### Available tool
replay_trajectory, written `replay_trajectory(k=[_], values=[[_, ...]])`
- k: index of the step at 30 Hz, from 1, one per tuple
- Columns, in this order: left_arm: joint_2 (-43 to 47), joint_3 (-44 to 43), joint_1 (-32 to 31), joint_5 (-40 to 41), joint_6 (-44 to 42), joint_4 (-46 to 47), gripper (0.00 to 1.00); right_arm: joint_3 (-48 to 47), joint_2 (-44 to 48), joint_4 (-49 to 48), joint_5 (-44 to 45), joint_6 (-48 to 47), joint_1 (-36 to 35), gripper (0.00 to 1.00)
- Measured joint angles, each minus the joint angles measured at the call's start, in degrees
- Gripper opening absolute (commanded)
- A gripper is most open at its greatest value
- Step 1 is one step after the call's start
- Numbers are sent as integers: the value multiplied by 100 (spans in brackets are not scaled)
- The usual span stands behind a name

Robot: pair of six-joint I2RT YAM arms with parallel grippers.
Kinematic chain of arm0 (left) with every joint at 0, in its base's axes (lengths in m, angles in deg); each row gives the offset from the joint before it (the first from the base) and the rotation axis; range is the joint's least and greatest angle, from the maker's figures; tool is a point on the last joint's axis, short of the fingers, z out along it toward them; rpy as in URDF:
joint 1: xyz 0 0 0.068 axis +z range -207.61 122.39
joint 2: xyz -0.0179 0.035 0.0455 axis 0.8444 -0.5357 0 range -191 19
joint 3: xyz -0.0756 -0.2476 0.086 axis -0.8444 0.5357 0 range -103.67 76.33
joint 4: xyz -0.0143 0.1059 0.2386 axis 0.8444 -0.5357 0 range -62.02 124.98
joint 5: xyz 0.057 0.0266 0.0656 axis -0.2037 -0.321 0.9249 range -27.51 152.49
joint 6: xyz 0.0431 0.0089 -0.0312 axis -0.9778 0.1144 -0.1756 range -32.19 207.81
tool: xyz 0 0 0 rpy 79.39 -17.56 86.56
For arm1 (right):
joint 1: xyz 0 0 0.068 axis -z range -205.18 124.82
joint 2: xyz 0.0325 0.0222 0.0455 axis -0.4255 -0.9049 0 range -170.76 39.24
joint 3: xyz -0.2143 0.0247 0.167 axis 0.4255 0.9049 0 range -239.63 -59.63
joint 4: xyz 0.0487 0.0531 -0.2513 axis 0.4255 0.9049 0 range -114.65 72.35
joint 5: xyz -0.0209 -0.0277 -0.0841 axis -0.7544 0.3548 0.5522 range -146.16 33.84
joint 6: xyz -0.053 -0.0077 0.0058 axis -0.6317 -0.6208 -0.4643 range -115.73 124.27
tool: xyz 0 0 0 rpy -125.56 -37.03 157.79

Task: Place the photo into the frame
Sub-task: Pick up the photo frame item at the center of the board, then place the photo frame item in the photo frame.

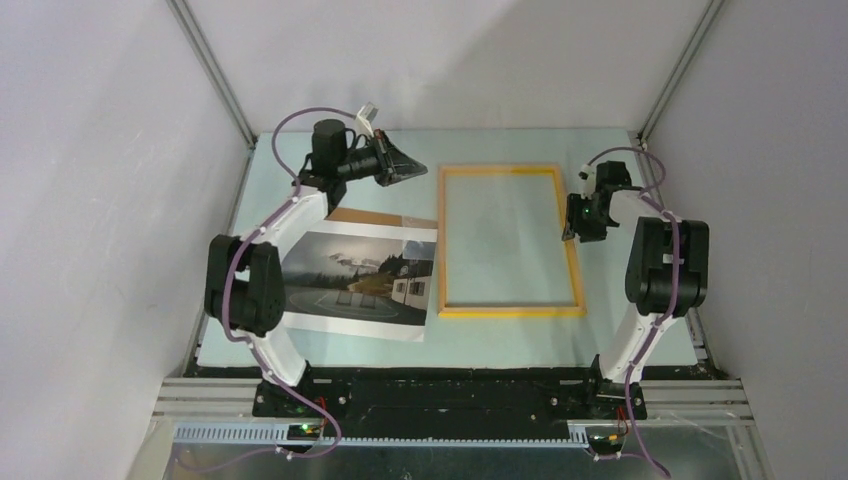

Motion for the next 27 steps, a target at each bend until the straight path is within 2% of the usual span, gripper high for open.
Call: replay_trajectory(k=[9,19,27], values=[[-798,17,-470,22,942,1051,0,15,514,109,-658,109,826,65],[-1814,-400,-929,57,1679,1648,0,15,726,219,-1196,107,1392,63],[-2251,-610,-1139,129,2002,2096,0,79,726,267,-1425,63,1506,62]])
